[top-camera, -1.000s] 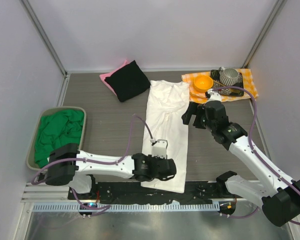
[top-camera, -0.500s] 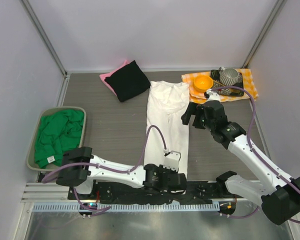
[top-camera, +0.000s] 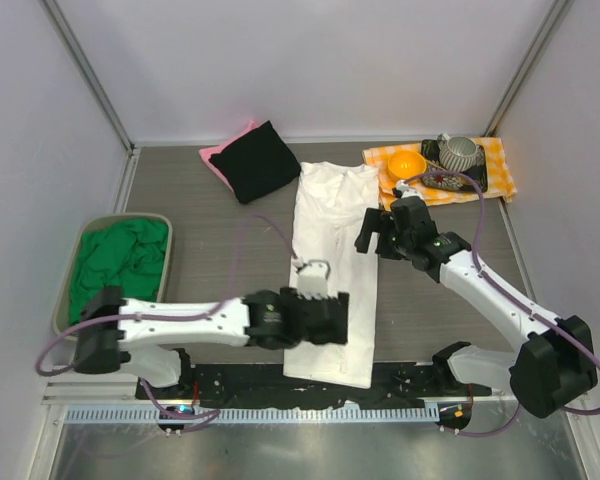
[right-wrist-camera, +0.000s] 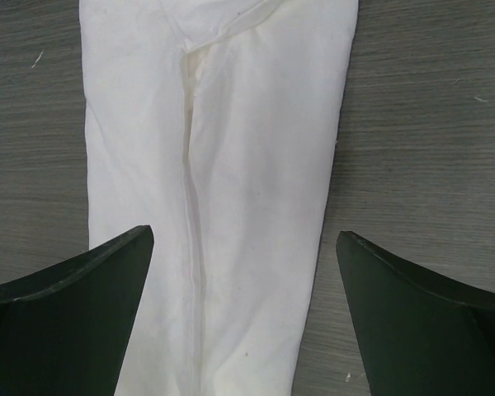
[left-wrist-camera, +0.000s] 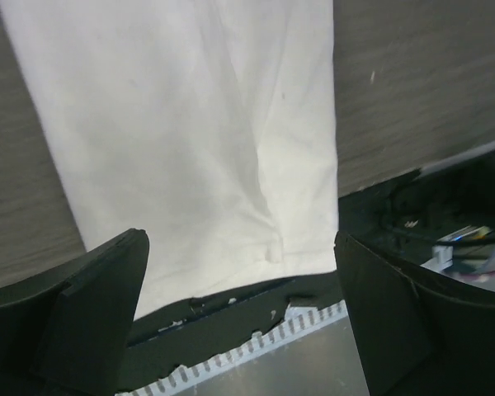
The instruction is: Fold and stack the t-shirts
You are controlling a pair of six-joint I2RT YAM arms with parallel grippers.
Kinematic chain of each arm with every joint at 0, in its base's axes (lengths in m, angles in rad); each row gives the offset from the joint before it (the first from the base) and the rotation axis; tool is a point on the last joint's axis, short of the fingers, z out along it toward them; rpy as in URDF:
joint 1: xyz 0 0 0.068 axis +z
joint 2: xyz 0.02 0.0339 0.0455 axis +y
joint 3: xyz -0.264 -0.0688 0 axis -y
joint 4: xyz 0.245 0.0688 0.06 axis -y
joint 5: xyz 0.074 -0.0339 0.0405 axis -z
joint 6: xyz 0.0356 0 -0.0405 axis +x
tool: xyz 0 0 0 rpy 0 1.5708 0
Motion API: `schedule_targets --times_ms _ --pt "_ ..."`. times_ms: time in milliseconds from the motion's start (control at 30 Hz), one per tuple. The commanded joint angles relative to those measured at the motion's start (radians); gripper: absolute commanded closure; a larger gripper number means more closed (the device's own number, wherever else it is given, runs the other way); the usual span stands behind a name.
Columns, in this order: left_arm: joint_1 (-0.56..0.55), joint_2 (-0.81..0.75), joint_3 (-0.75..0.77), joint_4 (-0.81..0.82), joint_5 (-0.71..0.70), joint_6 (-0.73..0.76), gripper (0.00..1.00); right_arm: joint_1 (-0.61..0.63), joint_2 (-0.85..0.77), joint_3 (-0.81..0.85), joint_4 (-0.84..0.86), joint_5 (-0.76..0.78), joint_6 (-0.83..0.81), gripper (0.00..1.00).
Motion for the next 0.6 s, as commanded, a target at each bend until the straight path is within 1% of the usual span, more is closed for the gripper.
schedule_targets --times_ms 0,33,100,133,167,200,233,267,300,333,367,400,433,500,567 --pt "0.159 -0.225 -0.059 -0.025 -0.006 0.079 0.0 0.02 0.01 0.046 -0.032 -0.048 0.031 0.0" --pt "0.182 -0.286 -0.106 -0.031 0.0 0.077 0.0 0.027 0.0 0.04 -0.056 -0.034 0.04 0.0" --pt "0.238 -0.338 -0.158 -0.051 0.035 0.074 0.0 0.029 -0.029 -0.006 -0.111 -0.024 0.083 0.0" --pt "0.255 -0.358 -0.228 -0.055 0.049 0.064 0.0 0.032 -0.07 -0.031 -0.119 -0.024 0.107 0.0" --pt "0.283 -0.401 -0.265 -0.034 0.072 0.059 0.0 0.034 -0.095 -0.06 -0.126 -0.031 0.129 0.01" --pt "0.292 -0.418 -0.311 -0.013 0.113 0.051 0.0 0.041 -0.119 -0.122 -0.125 -0.063 0.165 0.0" --pt "0.297 -0.435 -0.353 0.01 0.132 0.021 0.0 0.047 -0.165 -0.149 -0.129 -0.069 0.184 0.0" --pt "0.301 -0.462 -0.44 0.07 0.154 0.009 0.0 0.067 -0.184 -0.173 -0.139 -0.068 0.199 0.01" --pt "0.304 -0.473 -0.479 0.101 0.175 -0.008 0.01 0.08 -0.204 -0.222 -0.139 -0.104 0.23 0.01" --pt "0.306 -0.484 -0.517 0.141 0.225 -0.031 0.02 0.092 -0.239 -0.239 -0.143 -0.106 0.245 0.02" --pt "0.309 -0.493 -0.596 0.191 0.25 -0.047 0.03 0.125 -0.253 -0.255 -0.163 -0.106 0.262 0.02" --pt "0.308 -0.495 -0.627 0.278 0.278 -0.059 0.04 0.144 -0.268 -0.287 -0.169 -0.108 0.29 0.03" --pt "0.308 -0.492 -0.66 0.331 0.327 -0.071 0.05 0.162 -0.28 -0.301 -0.178 -0.109 0.313 0.03" --pt "0.308 -0.469 -0.707 0.417 0.365 -0.082 0.06 0.222 -0.323 -0.351 -0.191 -0.116 0.351 0.03" --pt "0.306 -0.454 -0.717 0.442 0.391 -0.081 0.06 0.25 -0.363 -0.379 -0.206 -0.117 0.411 0.05"
